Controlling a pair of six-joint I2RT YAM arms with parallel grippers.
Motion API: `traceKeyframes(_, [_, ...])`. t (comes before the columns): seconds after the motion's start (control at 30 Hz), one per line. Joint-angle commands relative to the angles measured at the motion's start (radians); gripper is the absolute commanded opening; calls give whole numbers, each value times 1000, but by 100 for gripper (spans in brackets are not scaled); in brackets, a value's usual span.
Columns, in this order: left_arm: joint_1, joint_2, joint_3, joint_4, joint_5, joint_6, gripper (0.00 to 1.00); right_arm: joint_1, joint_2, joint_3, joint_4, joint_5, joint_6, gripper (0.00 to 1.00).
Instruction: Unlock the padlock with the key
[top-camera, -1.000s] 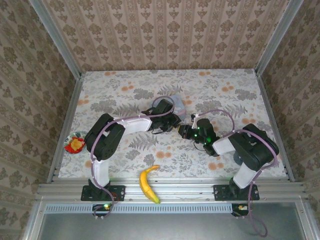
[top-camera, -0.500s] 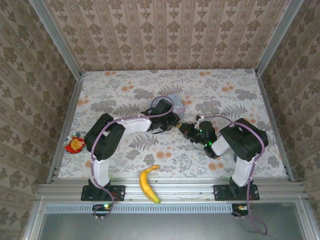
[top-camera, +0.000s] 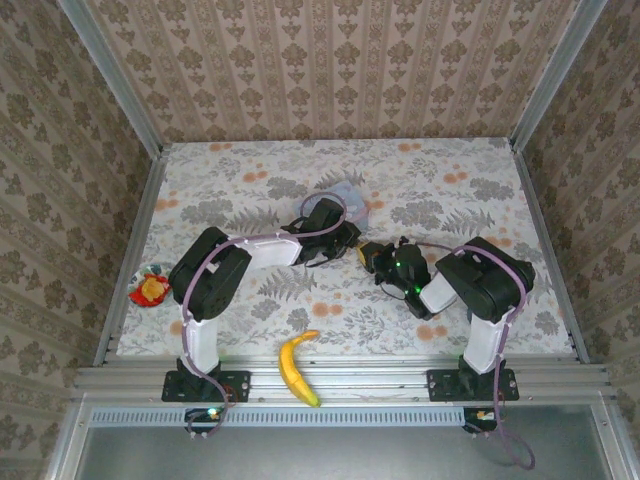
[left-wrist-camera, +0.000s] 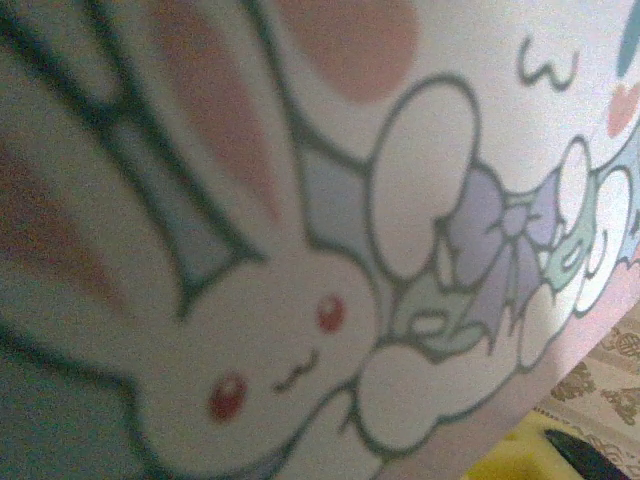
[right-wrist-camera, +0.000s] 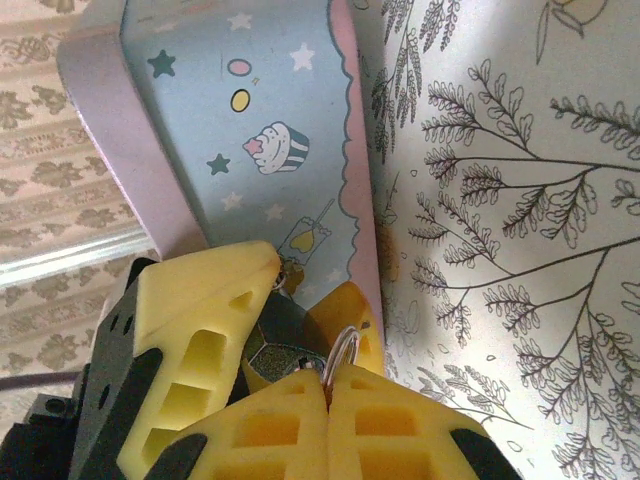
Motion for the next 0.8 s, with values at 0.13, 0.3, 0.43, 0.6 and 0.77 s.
traceKeyframes(0.13, [-67,-3,-55,-13,217,-84,39,0,62,76,67,162,129,0])
traceKeyframes(0.3, [-51,-39,-93,18,217,-73,67,-4,92,99,68,162,139,0])
traceKeyframes(0.43, [-35,-99,-118,7,207,-37,81,-12,110,118,66,155,137,0])
traceKeyframes(0.6, [-14,-201,-145,-32,198,27,100,-17,131,150,66,142,142,0])
traceKeyframes(0.77, [1,-353,-142,-132,134,165,100,-17,141,173,65,124,122,0])
